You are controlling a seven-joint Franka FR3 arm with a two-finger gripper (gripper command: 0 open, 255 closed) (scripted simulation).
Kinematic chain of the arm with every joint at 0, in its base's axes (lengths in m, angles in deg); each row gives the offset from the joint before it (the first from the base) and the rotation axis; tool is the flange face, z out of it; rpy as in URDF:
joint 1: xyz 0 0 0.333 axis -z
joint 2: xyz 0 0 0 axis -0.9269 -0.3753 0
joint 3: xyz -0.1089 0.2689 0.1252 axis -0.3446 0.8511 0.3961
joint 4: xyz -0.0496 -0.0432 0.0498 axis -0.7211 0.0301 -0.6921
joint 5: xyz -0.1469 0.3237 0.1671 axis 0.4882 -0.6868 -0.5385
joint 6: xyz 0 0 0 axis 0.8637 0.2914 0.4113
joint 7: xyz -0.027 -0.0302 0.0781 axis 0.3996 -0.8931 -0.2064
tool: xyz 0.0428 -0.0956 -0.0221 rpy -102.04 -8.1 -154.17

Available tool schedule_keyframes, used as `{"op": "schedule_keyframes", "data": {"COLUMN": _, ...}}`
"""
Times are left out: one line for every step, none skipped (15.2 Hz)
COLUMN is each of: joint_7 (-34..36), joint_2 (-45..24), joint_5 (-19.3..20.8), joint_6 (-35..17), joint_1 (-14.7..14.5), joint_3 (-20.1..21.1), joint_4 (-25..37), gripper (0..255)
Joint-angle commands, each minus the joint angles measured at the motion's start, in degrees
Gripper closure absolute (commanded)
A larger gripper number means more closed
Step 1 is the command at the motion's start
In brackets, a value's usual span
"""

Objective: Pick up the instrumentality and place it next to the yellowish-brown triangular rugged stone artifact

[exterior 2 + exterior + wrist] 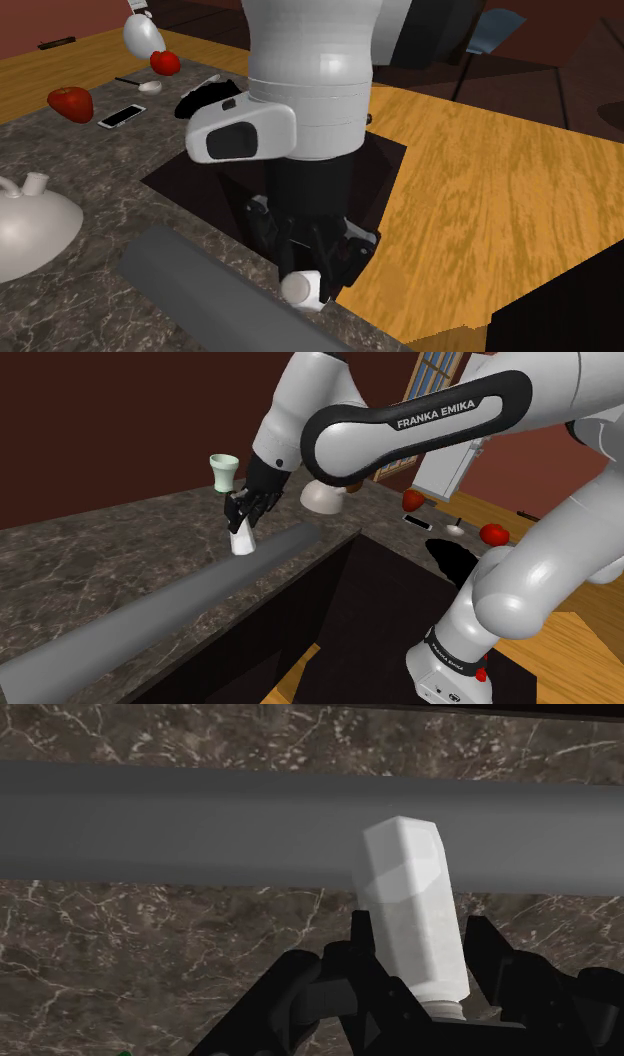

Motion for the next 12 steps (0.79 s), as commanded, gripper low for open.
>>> {"op": "schedule_keyframes", "data": {"joint_7": -0.16, "joint_2": 0.59, "joint_5": -0.20, "joint_6": 1.75, "joint_1": -0.02, "joint_3": -0.20, "joint_4": 1.17, "gripper": 255}}
{"op": "schedule_keyframes", "data": {"joint_7": -0.23, "joint_2": 0.86, "joint_5": -0.29, "joint_6": 2.55, "joint_1": -0.03, "joint_3": -0.30, "joint_4": 1.72, "gripper": 255}}
{"op": "schedule_keyframes", "data": {"joint_7": -0.30, "joint_2": 1.11, "joint_5": -0.37, "joint_6": 3.34, "joint_1": -0.03, "joint_3": -0.40, "joint_4": 2.27, "gripper": 255}}
{"op": "schedule_keyframes", "data": {"joint_7": -0.36, "joint_2": 1.35, "joint_5": -0.43, "joint_6": 4.13, "joint_1": -0.03, "joint_3": -0.49, "joint_4": 2.84, "gripper": 255}}
{"op": "schedule_keyframes", "data": {"joint_7": -0.41, "joint_2": 1.57, "joint_5": -0.49, "joint_6": 4.92, "joint_1": -0.03, "joint_3": -0.59, "joint_4": 3.42, "gripper": 255}}
{"op": "schedule_keyframes", "data": {"joint_7": -0.46, "joint_2": 1.78, "joint_5": -0.54, "joint_6": 5.71, "joint_1": -0.03, "joint_3": -0.68, "joint_4": 4.00, "gripper": 255}}
{"op": "schedule_keyframes", "data": {"joint_7": -0.50, "joint_2": 1.98, "joint_5": -0.59, "joint_6": 6.49, "joint_1": -0.02, "joint_3": -0.77, "joint_4": 4.60, "gripper": 255}}
{"op": "schedule_keyframes", "data": {"joint_7": -0.52, "joint_2": 2.07, "joint_5": -0.61, "joint_6": 6.82, "joint_1": -0.02, "joint_3": -0.81, "joint_4": 4.84, "gripper": 255}}
{"op": "schedule_keyframes", "data": {"joint_7": -2.27, "joint_2": 3.85, "joint_5": -1.71, "joint_6": 6.87, "joint_1": -0.01, "joint_3": -1.90, "joint_4": 3.11, "gripper": 255}}
{"op": "schedule_keyframes", "data": {"joint_7": -3.99, "joint_2": 5.60, "joint_5": -2.70, "joint_6": 6.99, "joint_1": -0.02, "joint_3": -3.03, "joint_4": 1.42, "gripper": 255}}
{"op": "schedule_keyframes", "data": {"joint_7": -5.65, "joint_2": 7.30, "joint_5": -3.56, "joint_6": 7.15, "joint_1": -0.06, "joint_3": -4.19, "joint_4": -0.20, "gripper": 255}}
{"op": "schedule_keyframes", "data": {"joint_7": -7.28, "joint_2": 8.96, "joint_5": -4.32, "joint_6": 7.35, "joint_1": -0.07, "joint_3": -5.35, "joint_4": -1.76, "gripper": 255}}
